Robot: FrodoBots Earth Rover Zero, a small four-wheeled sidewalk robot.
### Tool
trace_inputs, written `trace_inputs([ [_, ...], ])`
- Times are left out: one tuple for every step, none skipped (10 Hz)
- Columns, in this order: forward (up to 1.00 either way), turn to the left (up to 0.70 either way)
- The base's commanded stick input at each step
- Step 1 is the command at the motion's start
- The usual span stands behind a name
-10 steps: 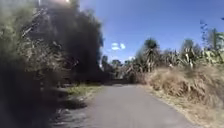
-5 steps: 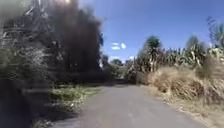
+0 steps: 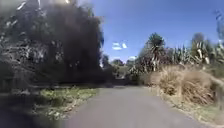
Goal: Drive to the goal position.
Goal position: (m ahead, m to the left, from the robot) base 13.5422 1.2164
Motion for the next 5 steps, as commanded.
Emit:
trace_inputs([
  [1.00,0.00],
  [1.00,0.00],
  [1.00,0.00],
  [1.00,0.00],
  [1.00,0.00],
])
